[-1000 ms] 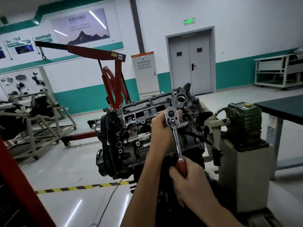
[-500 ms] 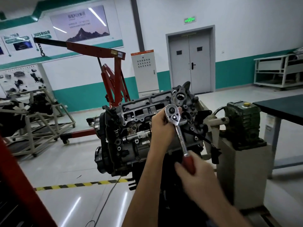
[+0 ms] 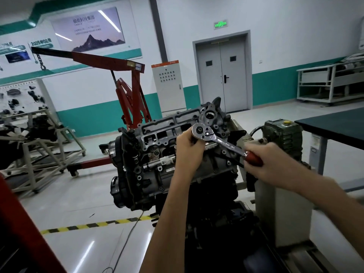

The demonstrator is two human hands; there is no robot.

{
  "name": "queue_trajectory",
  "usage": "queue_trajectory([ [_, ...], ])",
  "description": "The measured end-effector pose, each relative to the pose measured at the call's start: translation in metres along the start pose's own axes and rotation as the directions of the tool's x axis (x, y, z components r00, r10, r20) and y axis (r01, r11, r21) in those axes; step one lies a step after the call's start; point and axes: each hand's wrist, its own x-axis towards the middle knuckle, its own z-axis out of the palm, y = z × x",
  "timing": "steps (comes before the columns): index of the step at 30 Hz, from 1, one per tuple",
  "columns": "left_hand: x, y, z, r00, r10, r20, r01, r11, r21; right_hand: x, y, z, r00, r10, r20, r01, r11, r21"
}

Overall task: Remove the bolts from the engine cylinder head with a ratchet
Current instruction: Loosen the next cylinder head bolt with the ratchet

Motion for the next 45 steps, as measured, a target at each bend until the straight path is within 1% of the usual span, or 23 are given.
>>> queue_trajectory([
  [2, -0.002, -0.001, 0.003, 0.999, 0.001, -0.042, -0.002, 1.000, -0.030, -0.019, -0.019, 0.032, 0.991, 0.062, -0.115, -0.041, 0.983, 0.178],
  [4, -0.003, -0.001, 0.006, 0.998, 0.019, -0.052, -0.022, 0.998, -0.060, -0.034, -0.052, 0.074, 0.952, 0.168, -0.254, -0.064, 0.926, 0.373],
  [7, -0.003, 0.001, 0.006, 0.999, 0.036, -0.034, -0.038, 0.997, -0.063, -0.031, -0.094, 0.116, 0.927, 0.297, -0.231, -0.093, 0.777, 0.623],
  [9, -0.003, 0.003, 0.006, 0.999, 0.045, -0.015, -0.046, 0.998, -0.053, -0.027, -0.099, 0.122, 0.936, 0.298, -0.185, -0.100, 0.733, 0.673],
  [10, -0.002, 0.002, 0.005, 0.999, 0.036, -0.011, -0.036, 0.998, -0.048, -0.026, -0.092, 0.116, 0.947, 0.281, -0.155, -0.111, 0.740, 0.663],
  [12, 0.001, 0.002, 0.003, 1.000, 0.016, -0.003, -0.016, 0.999, -0.029, -0.029, -0.067, 0.095, 0.971, 0.203, -0.124, -0.102, 0.828, 0.552],
  [15, 0.004, 0.004, 0.001, 0.999, 0.005, 0.053, -0.006, 1.000, 0.024, -0.022, -0.023, 0.039, 0.996, 0.010, -0.087, 0.011, 0.971, 0.240],
  [17, 0.005, 0.005, -0.001, 0.998, 0.007, 0.059, -0.010, 0.999, 0.051, -0.008, -0.004, 0.005, 0.998, -0.064, 0.004, 0.064, 0.996, 0.057],
  [19, 0.002, 0.004, -0.001, 1.000, -0.001, 0.026, 0.001, 1.000, 0.018, -0.001, 0.003, -0.004, 0.997, -0.081, 0.013, 0.081, 0.996, -0.022],
  [21, -0.001, 0.001, 0.000, 1.000, -0.011, -0.014, 0.011, 1.000, -0.016, -0.010, -0.007, 0.017, 0.998, -0.037, -0.056, 0.042, 0.995, 0.086],
  [22, -0.001, 0.000, 0.002, 0.999, -0.008, -0.035, 0.006, 0.999, -0.033, -0.018, -0.019, 0.036, 0.991, 0.006, -0.134, 0.018, 0.984, 0.177],
  [24, -0.002, 0.001, 0.004, 0.998, -0.001, -0.070, -0.003, 0.998, -0.057, -0.031, -0.052, 0.079, 0.957, 0.153, -0.245, -0.046, 0.918, 0.395],
  [26, -0.004, 0.003, 0.005, 0.998, 0.007, -0.060, -0.011, 0.997, -0.074, -0.031, -0.086, 0.113, 0.941, 0.267, -0.209, -0.096, 0.802, 0.590],
  [28, -0.006, 0.004, 0.002, 0.999, 0.021, -0.030, -0.023, 0.996, -0.091, -0.026, -0.103, 0.129, 0.938, 0.279, -0.205, -0.076, 0.744, 0.664],
  [29, -0.006, 0.005, 0.001, 1.000, 0.017, -0.025, -0.020, 0.996, -0.091, -0.025, -0.102, 0.127, 0.943, 0.270, -0.193, -0.076, 0.742, 0.666],
  [31, -0.003, 0.005, 0.000, 0.999, -0.001, -0.034, -0.001, 0.997, -0.072, -0.028, -0.082, 0.109, 0.967, 0.216, -0.135, -0.096, 0.800, 0.593],
  [33, -0.002, 0.005, 0.000, 1.000, -0.012, -0.021, 0.010, 0.999, -0.049, -0.029, -0.049, 0.078, 0.989, 0.113, -0.099, -0.063, 0.909, 0.413],
  [35, -0.002, 0.004, -0.002, 1.000, -0.014, -0.001, 0.014, 0.999, -0.033, -0.017, -0.018, 0.037, 0.999, -0.003, -0.033, 0.009, 0.985, 0.171],
  [37, -0.002, 0.003, -0.001, 1.000, -0.017, -0.001, 0.017, 1.000, -0.026, -0.002, -0.002, 0.005, 0.997, -0.056, 0.048, 0.057, 0.998, -0.017],
  [38, -0.002, 0.003, 0.000, 1.000, -0.020, -0.020, 0.019, 0.999, -0.025, 0.001, 0.003, -0.001, 0.996, -0.067, 0.055, 0.070, 0.996, -0.054],
  [40, -0.003, 0.003, 0.005, 0.996, -0.018, -0.086, 0.015, 0.999, -0.035, -0.006, -0.001, 0.011, 0.999, -0.046, -0.012, 0.046, 0.999, 0.013],
  [43, -0.007, 0.004, 0.010, 0.991, 0.020, -0.130, -0.025, 0.999, -0.043, -0.031, -0.041, 0.071, 0.967, 0.091, -0.238, -0.024, 0.963, 0.270],
  [45, -0.007, 0.003, 0.010, 0.992, 0.030, -0.121, -0.036, 0.998, -0.046, -0.032, -0.070, 0.104, 0.954, 0.208, -0.216, -0.078, 0.868, 0.490],
])
